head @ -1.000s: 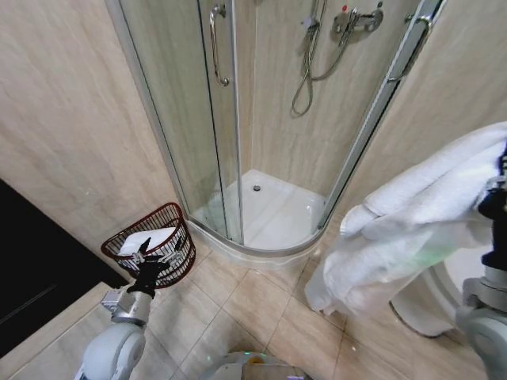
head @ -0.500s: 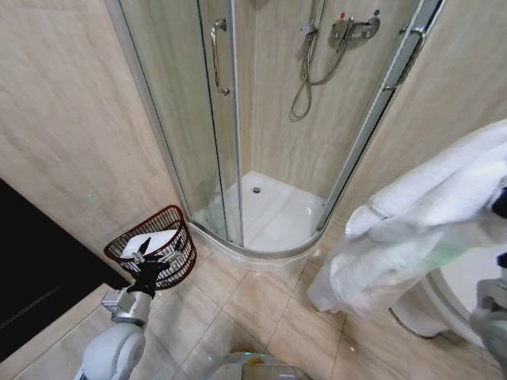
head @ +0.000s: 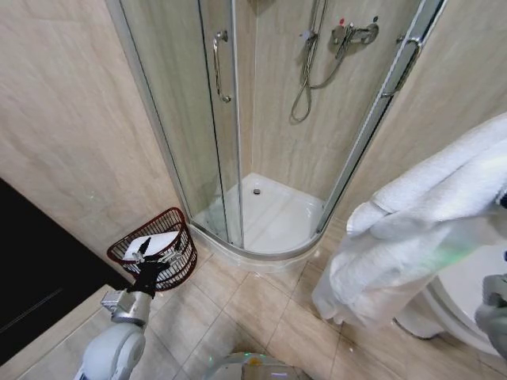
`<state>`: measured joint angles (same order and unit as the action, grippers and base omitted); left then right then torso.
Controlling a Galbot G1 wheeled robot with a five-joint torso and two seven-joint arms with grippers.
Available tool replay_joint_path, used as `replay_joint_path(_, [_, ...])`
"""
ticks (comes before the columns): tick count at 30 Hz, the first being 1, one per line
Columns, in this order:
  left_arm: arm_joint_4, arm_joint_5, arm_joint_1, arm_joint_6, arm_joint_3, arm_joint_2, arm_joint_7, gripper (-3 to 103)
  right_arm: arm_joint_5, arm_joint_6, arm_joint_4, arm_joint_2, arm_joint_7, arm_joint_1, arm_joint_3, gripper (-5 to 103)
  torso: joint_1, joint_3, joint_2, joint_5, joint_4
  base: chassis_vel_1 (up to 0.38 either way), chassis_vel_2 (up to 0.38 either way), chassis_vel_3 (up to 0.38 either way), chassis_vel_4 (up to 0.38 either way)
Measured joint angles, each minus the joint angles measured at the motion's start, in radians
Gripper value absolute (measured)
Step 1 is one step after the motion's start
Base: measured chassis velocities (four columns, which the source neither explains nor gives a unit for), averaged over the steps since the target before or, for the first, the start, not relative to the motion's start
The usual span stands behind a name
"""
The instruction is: Discard the used towel into the hamper.
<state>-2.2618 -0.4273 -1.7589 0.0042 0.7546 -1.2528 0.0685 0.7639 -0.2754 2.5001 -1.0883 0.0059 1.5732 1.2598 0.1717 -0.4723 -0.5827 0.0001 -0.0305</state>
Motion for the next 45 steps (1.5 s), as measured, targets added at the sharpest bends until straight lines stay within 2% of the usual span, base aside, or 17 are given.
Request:
replay_joint_path(21, [0.000, 0.000, 0.000, 0.000, 0.000, 0.000, 0.000, 100, -0.012, 0.002, 0.000, -0.010, 0.003, 0.006, 0.001, 8, 0.033, -0.051, -0.084, 0.0000, 0.0000, 0.000, 0.000, 0.000, 0.000])
replay_joint_path(29, [0.000, 0.000, 0.000, 0.000, 0.000, 0.000, 0.000, 100, 0.014, 0.003, 0.000, 0.028, 0.011, 0.004, 0.026, 8, 0.047, -0.073, -0.119, -0.0002, -0.0001, 0.000, 0.000, 0.000, 0.000])
replay_joint_path(37, [0.000, 0.000, 0.000, 0.000, 0.000, 0.000, 0.000, 100, 0.015, -0.001, 0.000, -0.013, 0.002, -0.006, 0.027, 8, 0.062, -0.093, -0.155, 0.0000, 0.0000, 0.000, 0.000, 0.000, 0.000])
replay_joint_path(45, [0.000, 0.000, 0.000, 0.000, 0.000, 0.000, 0.000, 100, 0.019, -0.003, 0.000, 0.000, 0.002, -0.027, 0.026, 8, 0.078, -0.114, -0.191, -0.0001, -0.0001, 0.000, 0.000, 0.000, 0.000])
